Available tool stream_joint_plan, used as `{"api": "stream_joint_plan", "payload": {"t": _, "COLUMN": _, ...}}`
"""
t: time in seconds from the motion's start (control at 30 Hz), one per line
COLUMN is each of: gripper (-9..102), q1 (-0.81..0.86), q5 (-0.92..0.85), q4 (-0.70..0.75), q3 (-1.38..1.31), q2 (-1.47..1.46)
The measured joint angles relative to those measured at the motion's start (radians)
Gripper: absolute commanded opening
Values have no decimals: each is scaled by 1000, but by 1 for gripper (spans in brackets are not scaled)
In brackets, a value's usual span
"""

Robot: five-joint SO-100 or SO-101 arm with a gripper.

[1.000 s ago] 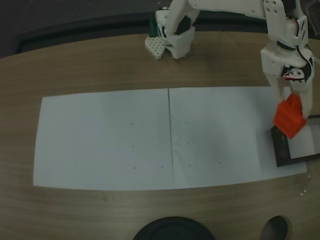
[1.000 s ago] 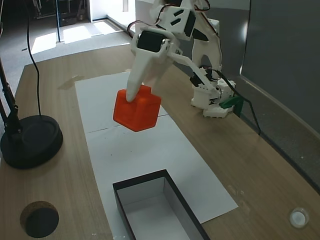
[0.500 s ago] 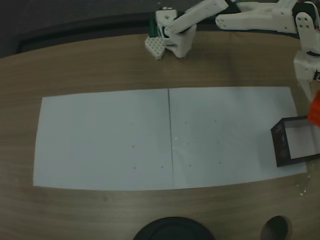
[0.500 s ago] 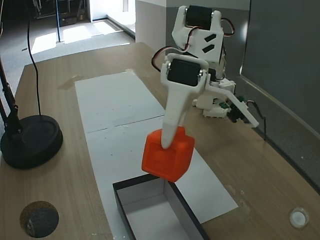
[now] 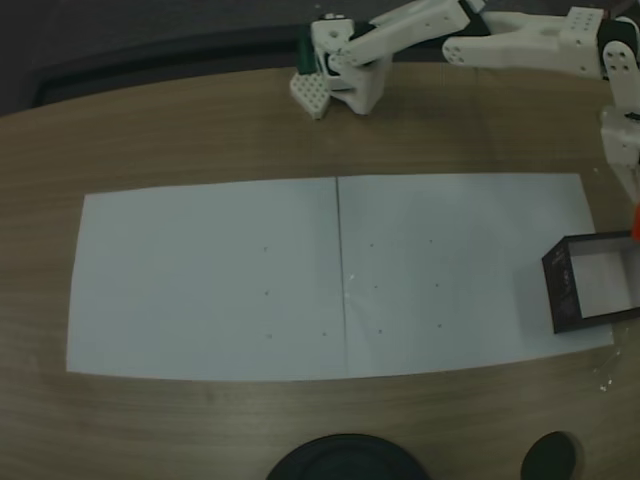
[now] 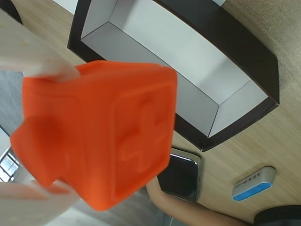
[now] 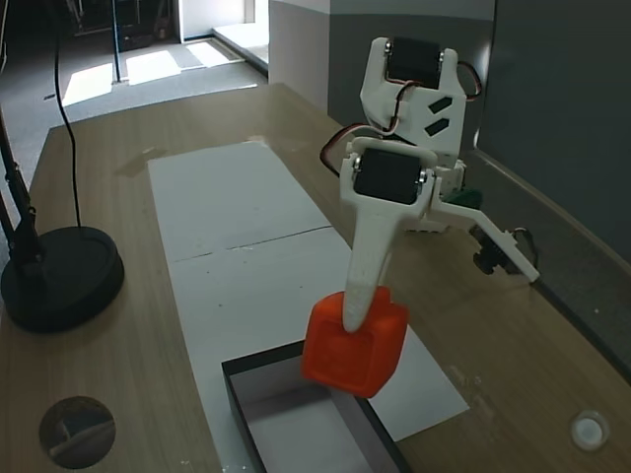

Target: Grab a orange square and put it in the box.

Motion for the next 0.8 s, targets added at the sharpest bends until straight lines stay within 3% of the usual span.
{"api": "stream_joint_plan", "payload": {"t": 0.23, "gripper": 10, "q1": 89, "q5": 0, "q4": -2, "q3": 0, "q2": 0}}
{"api": "stream_joint_plan", "payload": {"t": 0.7, "gripper": 17, "q1": 69, "q5": 0, "q4": 31, "q3": 0, "q2": -25}}
{"api": "stream_joint_plan", "payload": {"t": 0.8, "gripper": 25, "q1": 64, "q5": 0, "q4": 31, "q3": 0, "q2": -25}}
